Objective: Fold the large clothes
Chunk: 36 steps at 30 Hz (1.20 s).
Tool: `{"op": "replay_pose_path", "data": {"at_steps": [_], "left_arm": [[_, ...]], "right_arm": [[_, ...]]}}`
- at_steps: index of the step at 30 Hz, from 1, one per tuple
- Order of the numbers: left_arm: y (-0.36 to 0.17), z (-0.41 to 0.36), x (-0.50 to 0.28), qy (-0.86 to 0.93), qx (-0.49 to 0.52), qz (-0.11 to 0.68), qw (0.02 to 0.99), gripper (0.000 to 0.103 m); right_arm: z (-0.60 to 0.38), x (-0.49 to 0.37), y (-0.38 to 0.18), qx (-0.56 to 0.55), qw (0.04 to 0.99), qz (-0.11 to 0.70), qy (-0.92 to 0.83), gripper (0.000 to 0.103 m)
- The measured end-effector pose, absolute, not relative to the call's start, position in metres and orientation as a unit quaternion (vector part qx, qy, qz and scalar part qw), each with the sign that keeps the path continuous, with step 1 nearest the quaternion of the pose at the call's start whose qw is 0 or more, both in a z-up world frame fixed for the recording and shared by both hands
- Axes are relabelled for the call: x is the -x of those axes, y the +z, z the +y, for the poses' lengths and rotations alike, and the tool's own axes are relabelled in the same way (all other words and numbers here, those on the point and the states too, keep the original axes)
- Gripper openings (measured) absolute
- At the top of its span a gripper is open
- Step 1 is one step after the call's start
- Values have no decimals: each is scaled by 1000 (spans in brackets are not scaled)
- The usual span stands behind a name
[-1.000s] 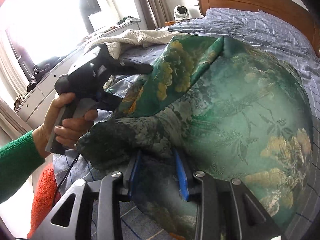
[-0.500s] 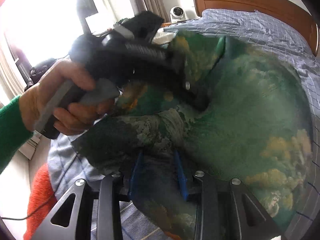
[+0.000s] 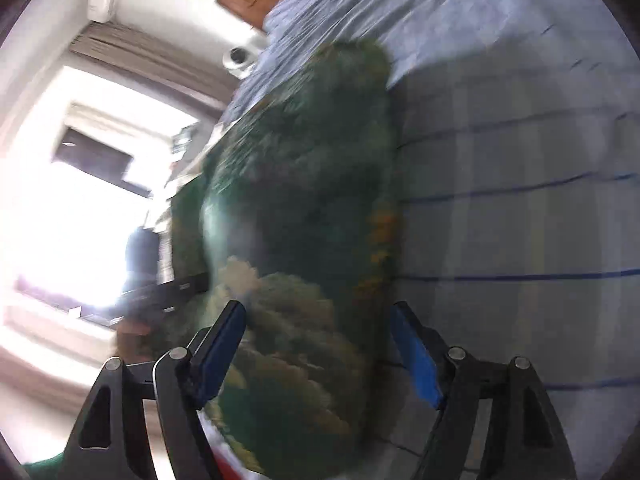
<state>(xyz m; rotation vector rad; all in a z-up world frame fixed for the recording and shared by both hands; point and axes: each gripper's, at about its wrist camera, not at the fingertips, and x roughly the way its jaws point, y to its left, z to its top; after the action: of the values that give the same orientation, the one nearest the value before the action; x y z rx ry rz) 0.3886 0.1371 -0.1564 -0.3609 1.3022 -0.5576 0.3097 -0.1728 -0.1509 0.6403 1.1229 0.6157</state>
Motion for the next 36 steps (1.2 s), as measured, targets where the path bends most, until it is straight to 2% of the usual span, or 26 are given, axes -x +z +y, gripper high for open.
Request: {"op": "replay_pose_path", "data": {"at_steps": [5,9,13,14,15,17,18,20,25,30,36], "left_arm": [[-153,138,-375,-247,159,598,746,85],[-151,133,-375,-238,158,595,751,87],[-153,137,-372,-218,188,589,755,86],[-148,137,-366,-211,187,584,761,82],[-145,137,-361,-209,183,580,766,79],[-125,136,-343,-208,170,565,780,63],[-118,136,-337,-208,167,561,784,60],[-95,135,-320,-210,162,548,793,52],[-42,133,-300,-212,153,511,819,51],[-1,136,-330,-216,168,468,840,51],[-24,122,-387,-207,157,484,835,51]], "right_arm": [[-162,-334,-173,-299,739,532,284,79],[-155,-349,-183,-295,730,546,287,74],[-140,-372,-187,-296,727,552,281,73],[-135,-376,-185,-293,731,550,278,73],[-132,-377,-180,-286,736,548,275,68],[-127,-367,-161,-269,754,528,284,59],[-126,-361,-148,-259,762,517,293,56],[-119,-346,-128,-241,774,498,309,55],[-109,-324,-68,-214,801,434,352,55],[-120,-353,-27,-215,820,382,369,55],[-143,-411,-44,-233,823,379,354,55]]}}
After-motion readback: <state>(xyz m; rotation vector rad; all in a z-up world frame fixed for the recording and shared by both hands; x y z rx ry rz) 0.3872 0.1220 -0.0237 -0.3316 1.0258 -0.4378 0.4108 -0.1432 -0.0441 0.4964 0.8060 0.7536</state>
